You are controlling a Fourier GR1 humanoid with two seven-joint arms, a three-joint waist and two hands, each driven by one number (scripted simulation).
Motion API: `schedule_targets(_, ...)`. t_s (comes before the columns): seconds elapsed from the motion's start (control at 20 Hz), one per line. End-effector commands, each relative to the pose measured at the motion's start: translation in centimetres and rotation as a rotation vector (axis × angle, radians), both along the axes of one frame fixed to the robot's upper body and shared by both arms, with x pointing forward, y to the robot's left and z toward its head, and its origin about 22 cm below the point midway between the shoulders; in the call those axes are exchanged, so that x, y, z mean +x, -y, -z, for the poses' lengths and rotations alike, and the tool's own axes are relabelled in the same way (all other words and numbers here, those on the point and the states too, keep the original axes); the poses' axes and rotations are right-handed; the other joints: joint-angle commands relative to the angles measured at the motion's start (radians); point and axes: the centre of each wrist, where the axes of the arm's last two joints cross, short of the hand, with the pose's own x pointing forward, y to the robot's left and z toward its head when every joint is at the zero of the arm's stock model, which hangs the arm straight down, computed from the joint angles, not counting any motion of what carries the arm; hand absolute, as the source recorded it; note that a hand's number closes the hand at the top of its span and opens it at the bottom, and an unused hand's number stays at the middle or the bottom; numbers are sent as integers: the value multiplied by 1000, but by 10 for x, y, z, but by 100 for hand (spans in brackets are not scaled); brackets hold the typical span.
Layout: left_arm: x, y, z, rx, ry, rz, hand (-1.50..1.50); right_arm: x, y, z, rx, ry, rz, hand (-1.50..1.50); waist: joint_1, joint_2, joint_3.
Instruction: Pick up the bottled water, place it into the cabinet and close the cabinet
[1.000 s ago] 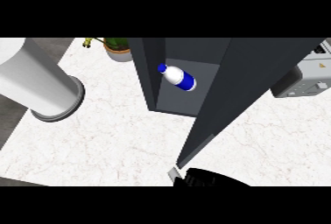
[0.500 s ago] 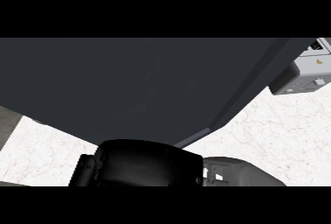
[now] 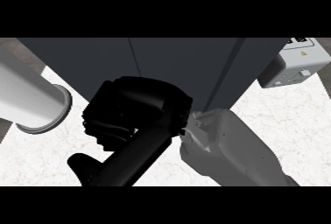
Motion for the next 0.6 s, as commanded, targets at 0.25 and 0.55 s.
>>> schedule_targets(0.25, -12, -7, -4, -12, 49, -9, -150, 67, 33, 43, 4, -61, 124, 150, -25, 4, 1)
schedule_targets(0.55, -14, -6, -10, -4, 36, 6, -150, 95, 58, 42, 68, 52, 249, 150, -23, 5, 1)
